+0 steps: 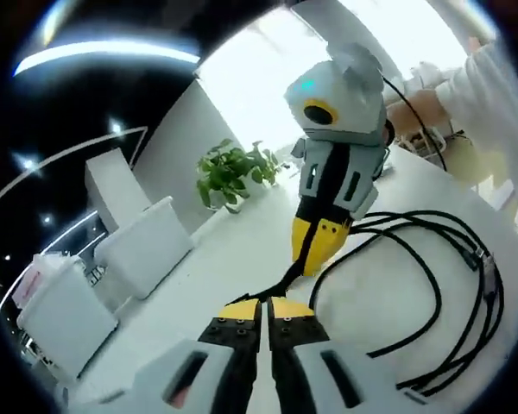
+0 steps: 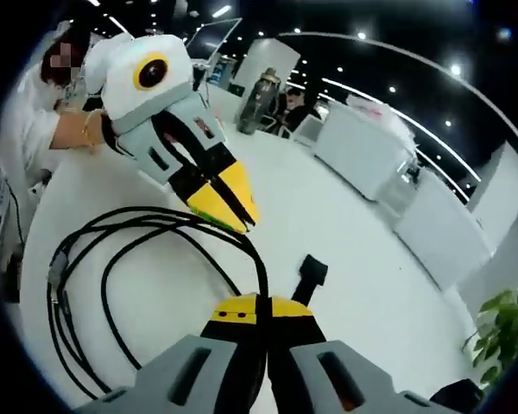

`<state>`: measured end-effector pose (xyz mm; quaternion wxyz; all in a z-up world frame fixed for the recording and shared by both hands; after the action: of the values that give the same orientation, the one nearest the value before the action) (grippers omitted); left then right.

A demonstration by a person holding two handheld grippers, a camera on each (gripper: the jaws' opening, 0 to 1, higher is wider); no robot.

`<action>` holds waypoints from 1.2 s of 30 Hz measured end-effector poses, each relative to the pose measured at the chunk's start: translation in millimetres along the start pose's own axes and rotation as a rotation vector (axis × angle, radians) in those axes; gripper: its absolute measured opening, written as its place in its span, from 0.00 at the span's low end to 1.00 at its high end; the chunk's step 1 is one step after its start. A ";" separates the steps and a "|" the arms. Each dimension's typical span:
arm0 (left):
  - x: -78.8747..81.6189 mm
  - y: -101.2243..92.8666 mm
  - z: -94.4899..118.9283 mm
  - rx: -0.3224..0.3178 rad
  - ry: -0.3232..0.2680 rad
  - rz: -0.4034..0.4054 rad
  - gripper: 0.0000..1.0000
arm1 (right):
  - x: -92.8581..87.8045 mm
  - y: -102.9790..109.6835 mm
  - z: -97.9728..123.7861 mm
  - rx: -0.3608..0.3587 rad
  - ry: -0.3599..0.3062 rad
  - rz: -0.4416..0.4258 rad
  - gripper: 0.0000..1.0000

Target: Coil the Type-C to USB data cable on the desktop and secure it with Velcro straps.

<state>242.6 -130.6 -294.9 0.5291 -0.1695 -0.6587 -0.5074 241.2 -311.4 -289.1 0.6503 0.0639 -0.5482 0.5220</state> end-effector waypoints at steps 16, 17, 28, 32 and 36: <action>1.0 6.5 0.7 -0.017 -0.101 0.327 0.08 | 9.3 -19.6 35.2 -0.037 -0.074 0.013 0.01; 2.6 8.3 2.9 -0.014 -0.113 0.361 0.10 | 15.0 -20.3 40.3 -0.045 -0.092 0.021 0.01; -12.1 17.6 20.7 -0.132 -0.258 0.894 0.12 | 54.2 -32.5 70.9 -0.136 -0.180 0.118 0.01; -15.3 24.1 20.8 -0.151 -0.344 1.020 0.30 | 66.7 -39.2 78.6 -0.156 -0.212 0.135 0.01; -19.8 24.8 16.5 -0.164 -0.384 1.089 0.56 | 72.6 -40.6 77.7 -0.155 -0.227 0.142 0.01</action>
<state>260.3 -99.8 -298.8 0.5700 -0.6130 -0.5195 -0.1718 210.9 -336.2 -182.2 0.5487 0.0333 -0.6600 0.5120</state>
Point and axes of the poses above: the point that each gripper's makers call its tool centre point, and the gripper's own axes: z roughly backward along the fingers, y roughly to its left, x roughly out of its top, the point moved 10 cm from there along z, roughly backward along the fingers, and after that the axes turned 7 degrees about -y, right-handed, at the moved point
